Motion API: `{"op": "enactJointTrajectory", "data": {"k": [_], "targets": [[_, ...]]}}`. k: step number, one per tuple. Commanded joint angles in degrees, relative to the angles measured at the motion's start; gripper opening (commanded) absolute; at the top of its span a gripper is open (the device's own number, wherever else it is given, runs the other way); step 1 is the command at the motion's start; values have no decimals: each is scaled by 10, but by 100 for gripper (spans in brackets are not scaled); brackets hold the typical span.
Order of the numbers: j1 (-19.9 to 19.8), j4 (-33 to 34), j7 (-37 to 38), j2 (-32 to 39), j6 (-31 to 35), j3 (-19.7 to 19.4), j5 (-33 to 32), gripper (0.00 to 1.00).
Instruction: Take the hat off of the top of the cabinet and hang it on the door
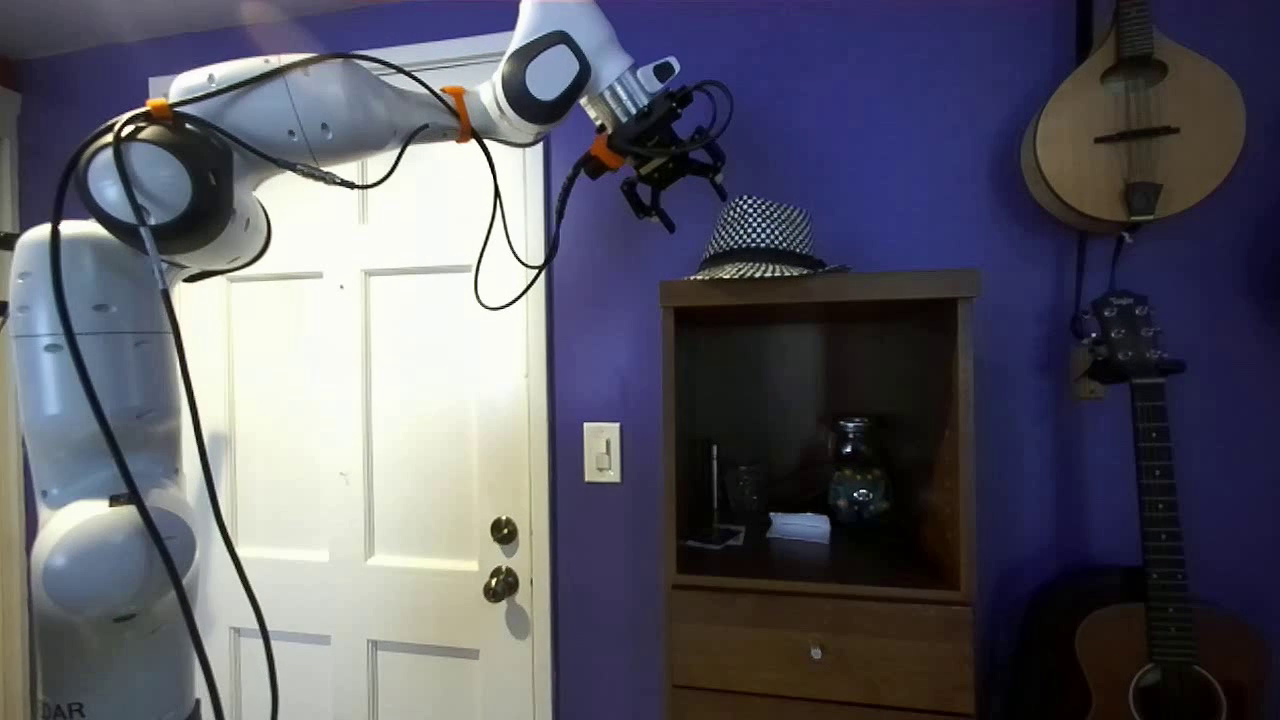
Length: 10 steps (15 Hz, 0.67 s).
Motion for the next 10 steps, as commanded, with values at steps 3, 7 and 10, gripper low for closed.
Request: {"op": "enactJointTrajectory", "data": {"k": [3, 7, 10], "targets": [[-47, 74, -78, 59, -21, 5, 58, 100], [-75, 92, -77, 77, -43, 14, 75, 75], [-88, 106, -72, 80, -81, 22, 94, 59]]}}
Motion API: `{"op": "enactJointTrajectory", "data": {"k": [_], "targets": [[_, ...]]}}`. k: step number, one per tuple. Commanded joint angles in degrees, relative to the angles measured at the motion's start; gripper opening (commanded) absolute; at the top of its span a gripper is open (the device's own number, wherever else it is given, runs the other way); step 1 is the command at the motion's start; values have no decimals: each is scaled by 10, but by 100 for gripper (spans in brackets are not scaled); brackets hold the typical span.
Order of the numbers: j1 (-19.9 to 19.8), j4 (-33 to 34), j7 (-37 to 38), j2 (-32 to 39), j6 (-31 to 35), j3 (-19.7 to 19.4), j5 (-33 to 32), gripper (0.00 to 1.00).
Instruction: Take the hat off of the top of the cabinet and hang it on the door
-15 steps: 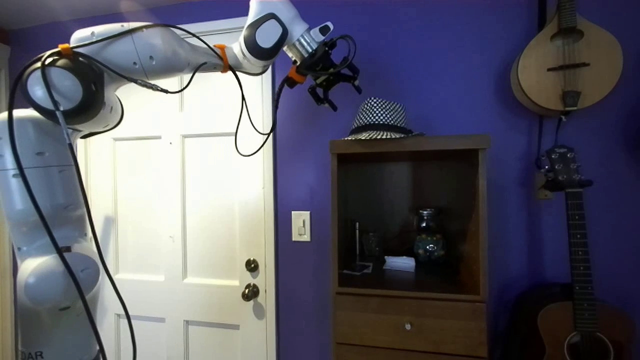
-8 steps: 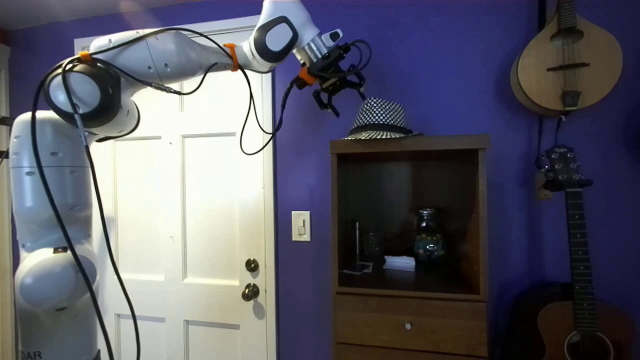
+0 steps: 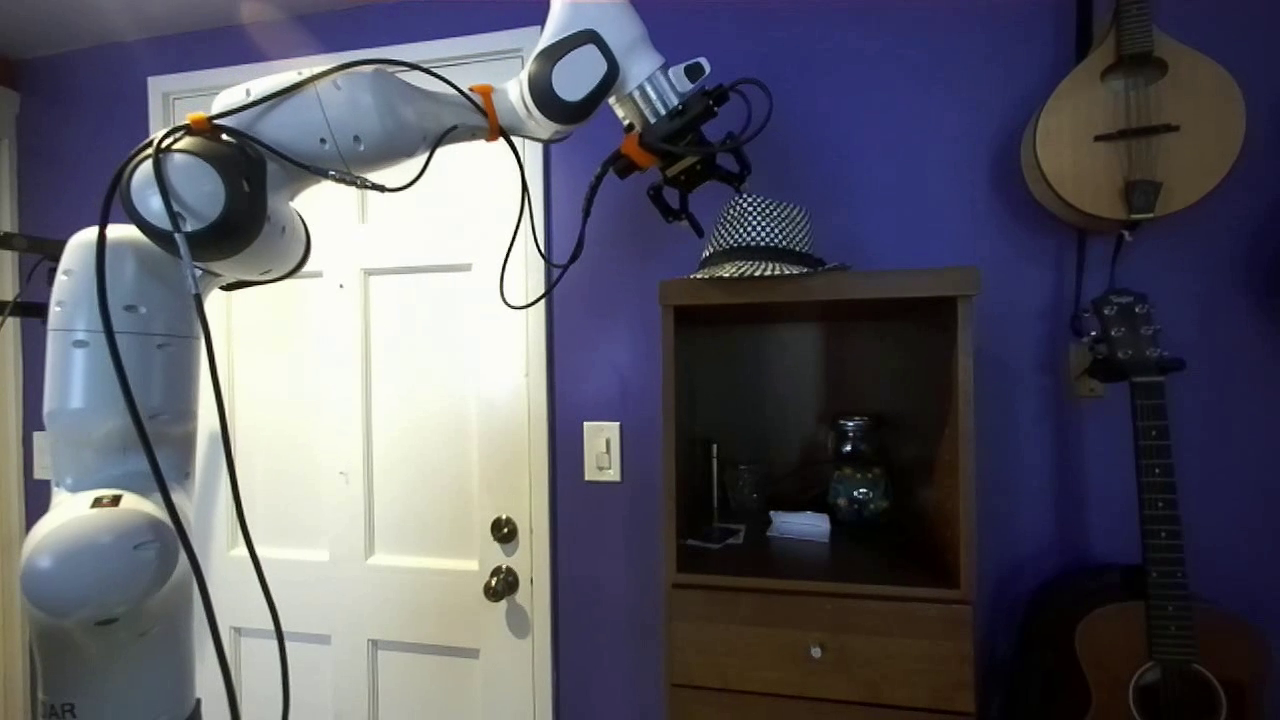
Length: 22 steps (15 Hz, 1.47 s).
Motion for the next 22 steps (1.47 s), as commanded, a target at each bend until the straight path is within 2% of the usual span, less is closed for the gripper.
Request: {"op": "enactJointTrajectory", "data": {"k": [1, 8, 12, 17, 22], "targets": [[-28, 43, -9, 16, -58, 17, 36, 50], [-20, 65, 14, 9, -133, 5, 36, 1], [-15, 42, 37, -14, -137, 6, 62, 0], [2, 2, 167, -73, -158, 20, 45, 1], [15, -67, 282, -158, -186, 62, 18, 1]]}}
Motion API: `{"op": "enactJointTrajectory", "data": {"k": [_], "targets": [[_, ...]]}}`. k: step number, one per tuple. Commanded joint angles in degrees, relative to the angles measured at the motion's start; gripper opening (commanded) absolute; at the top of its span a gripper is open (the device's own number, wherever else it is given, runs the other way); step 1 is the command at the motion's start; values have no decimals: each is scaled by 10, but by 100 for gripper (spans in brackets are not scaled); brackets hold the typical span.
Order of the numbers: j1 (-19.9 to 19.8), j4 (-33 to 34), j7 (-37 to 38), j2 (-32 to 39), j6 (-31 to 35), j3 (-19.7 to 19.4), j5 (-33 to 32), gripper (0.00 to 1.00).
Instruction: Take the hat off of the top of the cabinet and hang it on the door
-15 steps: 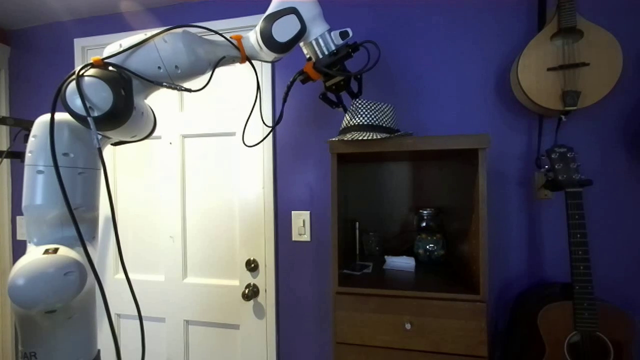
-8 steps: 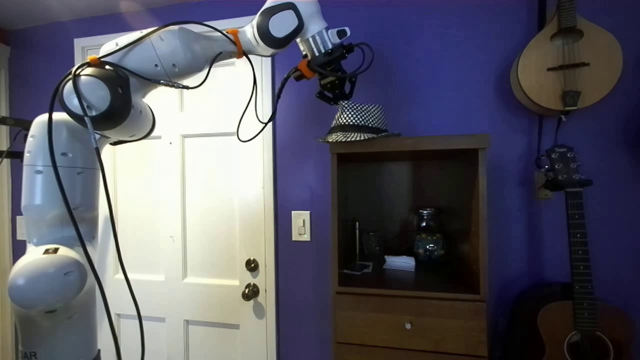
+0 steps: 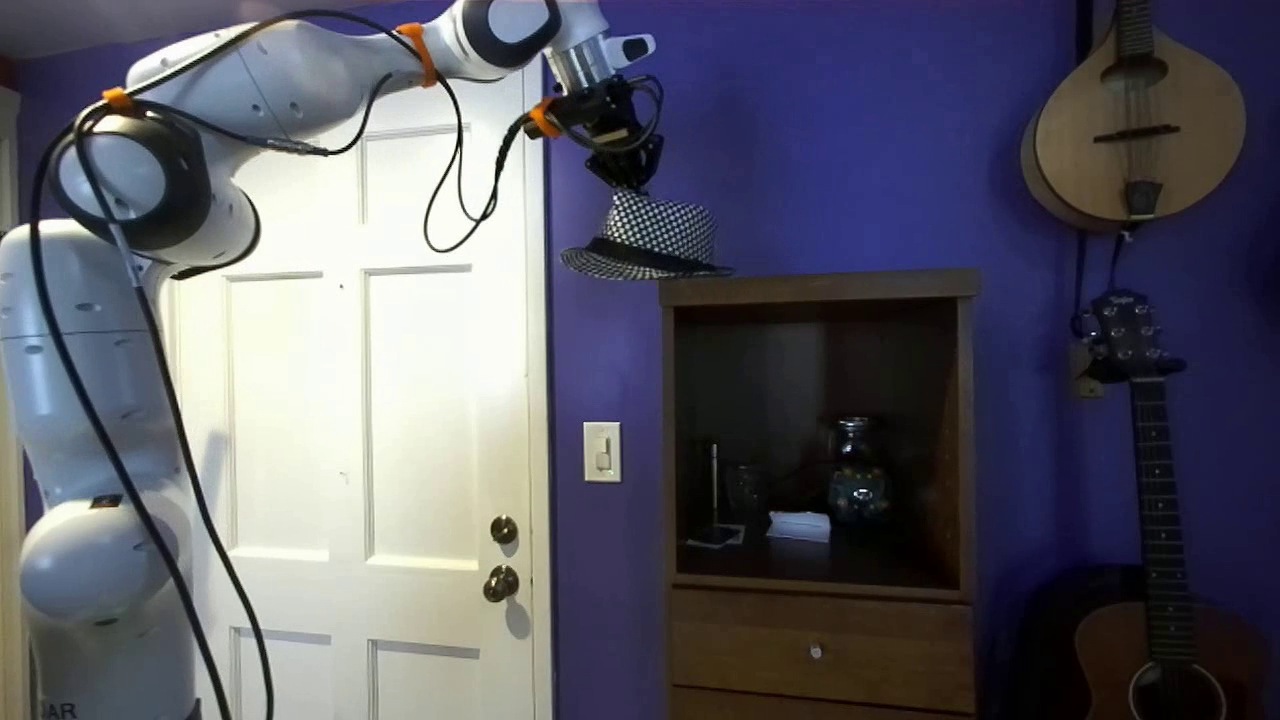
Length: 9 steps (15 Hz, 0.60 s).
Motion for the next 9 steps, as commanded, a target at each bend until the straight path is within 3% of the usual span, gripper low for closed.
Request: {"op": "enactJointTrajectory", "data": {"k": [1, 9], "targets": [[3, -12, 19, -16, -8, 8, -2, 1], [3, -19, 21, -15, -9, 9, -2, 4]]}}
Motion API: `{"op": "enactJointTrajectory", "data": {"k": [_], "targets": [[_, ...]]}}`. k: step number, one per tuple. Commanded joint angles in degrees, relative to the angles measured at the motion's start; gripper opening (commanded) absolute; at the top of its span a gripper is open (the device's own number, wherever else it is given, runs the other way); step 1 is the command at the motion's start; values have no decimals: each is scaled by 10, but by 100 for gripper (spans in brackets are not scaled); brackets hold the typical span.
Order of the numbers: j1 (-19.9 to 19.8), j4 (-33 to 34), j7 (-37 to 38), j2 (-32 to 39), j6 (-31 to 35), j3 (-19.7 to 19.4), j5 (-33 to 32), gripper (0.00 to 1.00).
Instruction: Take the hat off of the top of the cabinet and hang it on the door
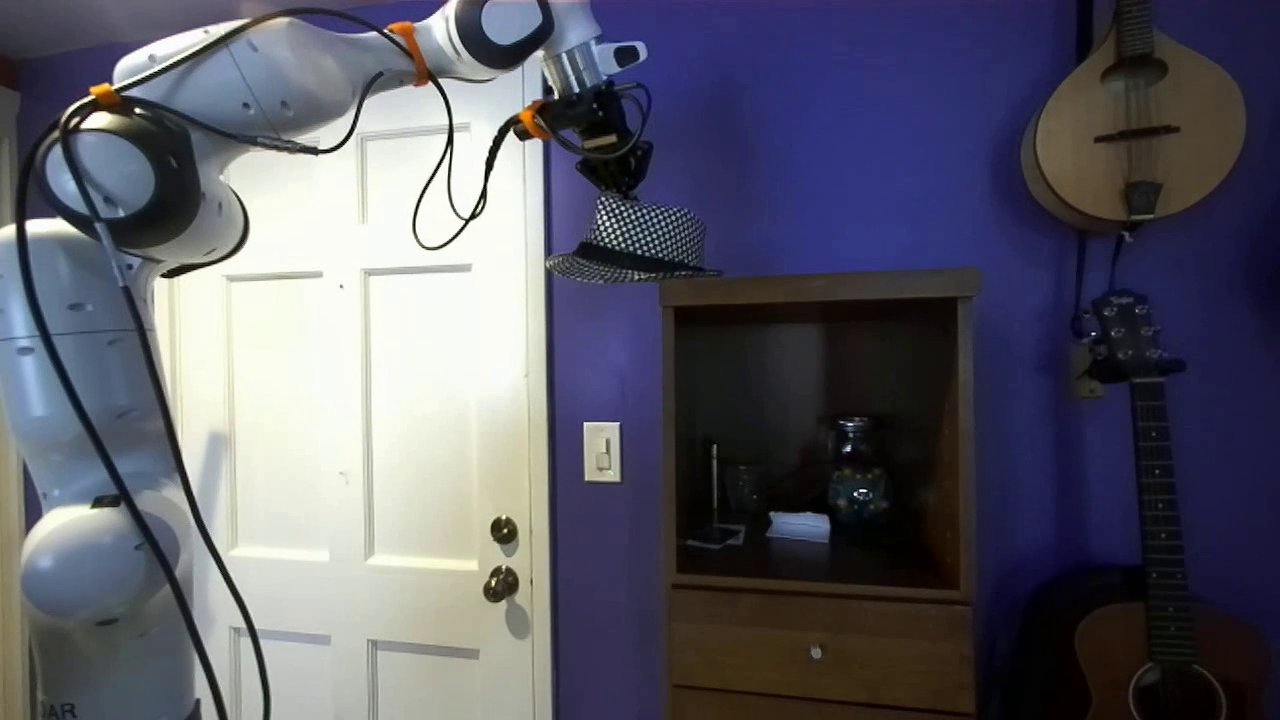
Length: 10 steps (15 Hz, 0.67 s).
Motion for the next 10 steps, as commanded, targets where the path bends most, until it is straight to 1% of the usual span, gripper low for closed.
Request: {"op": "enactJointTrajectory", "data": {"k": [1, 3, 6, 9, 10], "targets": [[0, 0, 0, 0, 0, 0, 0, 1], [8, -29, 24, -22, 7, 17, -11, 1], [18, -81, 55, -60, -16, 49, -19, 1], [24, -130, 102, -103, -49, 84, -19, 1], [22, -152, 121, -118, -49, 95, -23, 1]]}}
